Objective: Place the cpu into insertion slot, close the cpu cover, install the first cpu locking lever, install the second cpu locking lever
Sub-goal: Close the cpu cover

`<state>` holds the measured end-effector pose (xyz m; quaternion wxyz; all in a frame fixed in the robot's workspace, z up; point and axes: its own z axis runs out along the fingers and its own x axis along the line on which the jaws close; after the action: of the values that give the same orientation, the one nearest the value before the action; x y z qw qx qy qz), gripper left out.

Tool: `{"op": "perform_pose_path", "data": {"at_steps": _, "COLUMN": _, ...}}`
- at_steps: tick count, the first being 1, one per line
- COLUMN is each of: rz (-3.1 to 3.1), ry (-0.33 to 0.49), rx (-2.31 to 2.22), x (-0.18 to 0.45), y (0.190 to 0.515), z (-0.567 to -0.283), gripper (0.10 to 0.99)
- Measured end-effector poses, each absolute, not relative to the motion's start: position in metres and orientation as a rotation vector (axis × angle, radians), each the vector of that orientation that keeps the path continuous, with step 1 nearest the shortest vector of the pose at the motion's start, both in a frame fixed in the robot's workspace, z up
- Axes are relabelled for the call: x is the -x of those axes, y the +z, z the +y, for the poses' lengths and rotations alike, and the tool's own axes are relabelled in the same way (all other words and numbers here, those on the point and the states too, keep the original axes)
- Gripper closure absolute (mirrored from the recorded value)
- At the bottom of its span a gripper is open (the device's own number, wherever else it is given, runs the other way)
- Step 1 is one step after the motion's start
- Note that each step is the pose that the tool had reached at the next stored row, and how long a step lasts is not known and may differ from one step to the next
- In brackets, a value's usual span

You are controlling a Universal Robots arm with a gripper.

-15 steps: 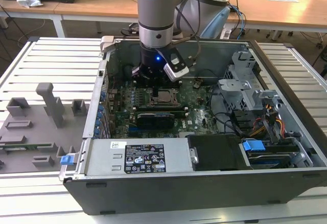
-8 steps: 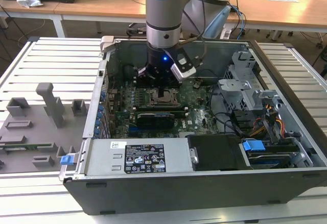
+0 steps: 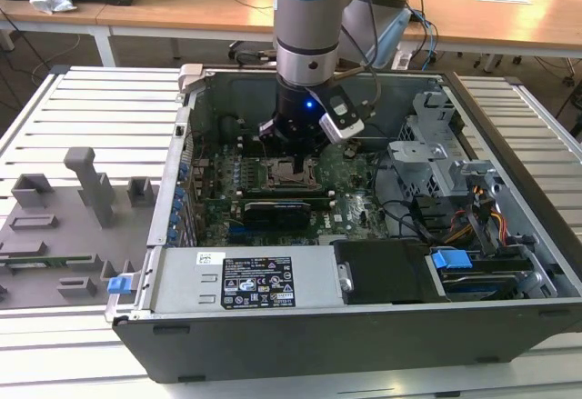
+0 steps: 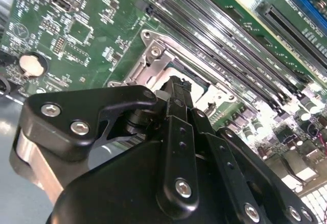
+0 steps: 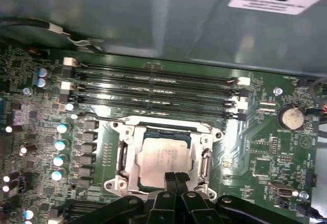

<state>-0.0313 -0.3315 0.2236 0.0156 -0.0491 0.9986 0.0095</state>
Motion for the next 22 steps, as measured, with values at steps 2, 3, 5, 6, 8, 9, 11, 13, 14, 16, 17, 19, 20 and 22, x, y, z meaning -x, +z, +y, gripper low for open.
{"op": "perform_pose_path", "data": {"at_steps": 2, "rz": 3.107, "ry": 0.027, "rx": 0.153, "x": 0.031, "y": 0.225, "z": -0.331, "gripper": 0.98}}
{"op": "perform_pose_path", "data": {"at_steps": 3, "rz": 3.107, "ry": 0.028, "rx": 0.153, "x": 0.031, "y": 0.227, "z": -0.331, "gripper": 0.98}}
{"op": "perform_pose_path", "data": {"at_steps": 5, "rz": 3.107, "ry": 0.028, "rx": 0.153, "x": 0.031, "y": 0.233, "z": -0.331, "gripper": 0.98}}
{"op": "perform_pose_path", "data": {"at_steps": 6, "rz": 3.107, "ry": 0.028, "rx": 0.153, "x": 0.031, "y": 0.238, "z": -0.331, "gripper": 0.98}}
{"op": "perform_pose_path", "data": {"at_steps": 8, "rz": 3.106, "ry": 0.028, "rx": 0.153, "x": 0.031, "y": 0.248, "z": -0.331, "gripper": 0.98}}
{"op": "perform_pose_path", "data": {"at_steps": 9, "rz": 3.106, "ry": 0.027, "rx": 0.153, "x": 0.031, "y": 0.25, "z": -0.331, "gripper": 0.98}}
{"op": "perform_pose_path", "data": {"at_steps": 11, "rz": 3.107, "ry": 0.021, "rx": 0.153, "x": 0.031, "y": 0.25, "z": -0.331, "gripper": 0.98}}
{"op": "perform_pose_path", "data": {"at_steps": 13, "rz": 3.107, "ry": 0.02, "rx": 0.153, "x": 0.031, "y": 0.251, "z": -0.331, "gripper": 0.98}}
{"op": "perform_pose_path", "data": {"at_steps": 14, "rz": 3.107, "ry": 0.02, "rx": 0.153, "x": 0.031, "y": 0.251, "z": -0.331, "gripper": 0.98}}
{"op": "perform_pose_path", "data": {"at_steps": 16, "rz": 3.107, "ry": 0.02, "rx": 0.153, "x": 0.036, "y": 0.251, "z": -0.331, "gripper": 0.98}}
{"op": "perform_pose_path", "data": {"at_steps": 17, "rz": 3.107, "ry": 0.02, "rx": 0.153, "x": 0.037, "y": 0.251, "z": -0.331, "gripper": 0.98}}
{"op": "perform_pose_path", "data": {"at_steps": 19, "rz": 3.107, "ry": 0.02, "rx": 0.153, "x": 0.037, "y": 0.251, "z": -0.331, "gripper": 0.98}}
{"op": "perform_pose_path", "data": {"at_steps": 20, "rz": 3.107, "ry": 0.02, "rx": 0.153, "x": 0.037, "y": 0.251, "z": -0.331, "gripper": 0.98}}
{"op": "perform_pose_path", "data": {"at_steps": 22, "rz": 3.107, "ry": 0.02, "rx": 0.153, "x": 0.037, "y": 0.251, "z": -0.331, "gripper": 0.98}}
